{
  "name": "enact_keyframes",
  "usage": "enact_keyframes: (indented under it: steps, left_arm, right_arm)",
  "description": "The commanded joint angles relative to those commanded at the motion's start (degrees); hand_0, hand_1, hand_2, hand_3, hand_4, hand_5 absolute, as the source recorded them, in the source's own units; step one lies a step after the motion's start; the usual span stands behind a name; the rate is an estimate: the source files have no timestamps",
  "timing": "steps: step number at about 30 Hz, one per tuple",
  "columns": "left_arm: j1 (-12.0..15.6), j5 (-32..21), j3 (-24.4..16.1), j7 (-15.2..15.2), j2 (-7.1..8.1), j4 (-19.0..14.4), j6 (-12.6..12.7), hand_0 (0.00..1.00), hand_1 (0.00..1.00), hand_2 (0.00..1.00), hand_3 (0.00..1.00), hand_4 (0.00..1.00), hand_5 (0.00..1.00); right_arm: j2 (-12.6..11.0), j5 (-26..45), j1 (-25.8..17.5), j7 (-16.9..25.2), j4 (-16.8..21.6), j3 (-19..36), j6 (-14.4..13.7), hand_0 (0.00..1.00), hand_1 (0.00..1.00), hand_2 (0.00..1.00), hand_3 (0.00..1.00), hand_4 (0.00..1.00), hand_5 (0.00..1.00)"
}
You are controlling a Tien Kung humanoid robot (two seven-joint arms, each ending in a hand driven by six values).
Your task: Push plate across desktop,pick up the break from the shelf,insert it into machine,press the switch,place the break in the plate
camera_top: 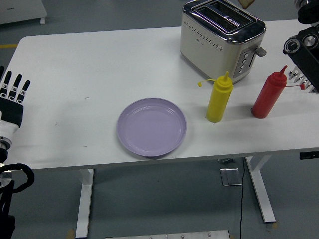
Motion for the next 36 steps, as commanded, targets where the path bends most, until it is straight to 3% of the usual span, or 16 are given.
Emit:
enact_keyframes:
  steps: [8,16,36]
  left_arm:
    - [0.07,-0.03,0.56,-0.14,0.11,0.12,0.27,0.856,0.897,0.974,0.853,0.649,0.998]
    - [0.08,-0.15,0.80,-0.23,0.17,0.23,0.43,0.855,0.896,0.975,0.856,0.647,0.998]
    - [0.00,-0.14,0.96,-0.33,0.08,0.74,0.60,0.855,0.897,0.976,0.864,0.644,0.998]
  right_arm:
    - [4.06,-4.16,4.53,-1.81,-8.06,-4.05,0.94,0.360,0.391,0.447,0.460,0.189,0.002]
    - [6.97,-6.44,5.71,-3.22,-13.19,-6.46,1.17,0.359,0.391,0.446,0.459,0.185,0.002]
    - [9.47,-7.32,6.53,-4.26,-15.40,-7.37,1.10,0.355,0.388,0.445,0.460,0.183,0.002]
